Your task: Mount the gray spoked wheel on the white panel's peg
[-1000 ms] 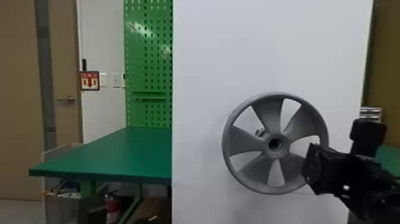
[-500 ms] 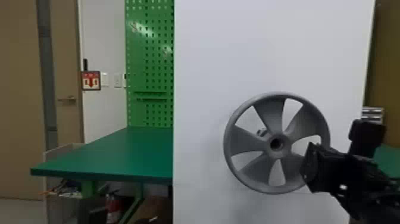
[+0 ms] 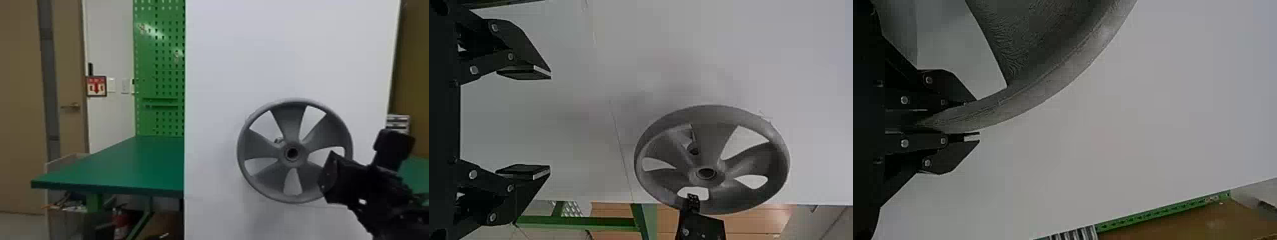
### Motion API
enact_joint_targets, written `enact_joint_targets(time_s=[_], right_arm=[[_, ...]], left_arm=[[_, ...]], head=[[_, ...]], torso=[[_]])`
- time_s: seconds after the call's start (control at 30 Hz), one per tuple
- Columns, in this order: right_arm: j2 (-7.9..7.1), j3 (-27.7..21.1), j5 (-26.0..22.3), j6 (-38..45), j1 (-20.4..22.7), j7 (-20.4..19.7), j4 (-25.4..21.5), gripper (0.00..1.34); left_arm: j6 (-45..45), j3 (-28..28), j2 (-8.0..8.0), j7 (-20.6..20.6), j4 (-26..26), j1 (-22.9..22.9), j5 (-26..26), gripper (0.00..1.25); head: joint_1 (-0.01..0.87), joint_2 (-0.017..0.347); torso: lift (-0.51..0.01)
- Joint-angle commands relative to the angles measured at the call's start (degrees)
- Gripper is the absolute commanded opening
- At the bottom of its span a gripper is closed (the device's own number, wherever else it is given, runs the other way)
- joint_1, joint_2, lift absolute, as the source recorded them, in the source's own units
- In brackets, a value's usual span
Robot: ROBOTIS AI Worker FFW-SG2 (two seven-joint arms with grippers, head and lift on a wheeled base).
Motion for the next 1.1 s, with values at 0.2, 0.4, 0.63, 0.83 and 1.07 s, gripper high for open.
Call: enact_joint_targets(time_s=[0.2, 0.4, 0.63, 0.83, 1.07], right_arm=[[0.13, 0.4, -3.2, 1.7, -0.1, -3.2, -2.5, 0.05], [0.13, 0.3, -2.2, 0.9, -0.7, -3.2, -0.8, 0.05], [-0.40, 0.0, -1.6, -0.2, -1.5, -2.9, 2.4, 0.05], [-0.57, -0.2, -0.7, -1.0, -2.0, -2.2, 4.1, 0.05], [-0.40, 0.0, 0.0, -1.9, -2.3, -2.3, 4.5, 0.05]], left_arm=[[0.2, -0.2, 0.17, 0.0, 0.0, -0.1, 0.0, 0.68], [0.2, -0.3, 0.34, 0.0, 0.0, -0.3, 0.0, 0.68], [0.3, -0.4, 0.43, 0.0, 0.0, -0.3, 0.0, 0.68], [0.3, -0.4, 0.43, 0.1, 0.0, -0.3, 0.0, 0.68], [0.4, -0.5, 0.43, 0.0, 0.0, -0.3, 0.1, 0.68]], head=[[0.123, -0.008], [0.123, -0.008], [0.123, -0.008], [0.123, -0.008], [0.123, -0.008]], torso=[[-0.401], [-0.401], [-0.401], [-0.401], [-0.401]])
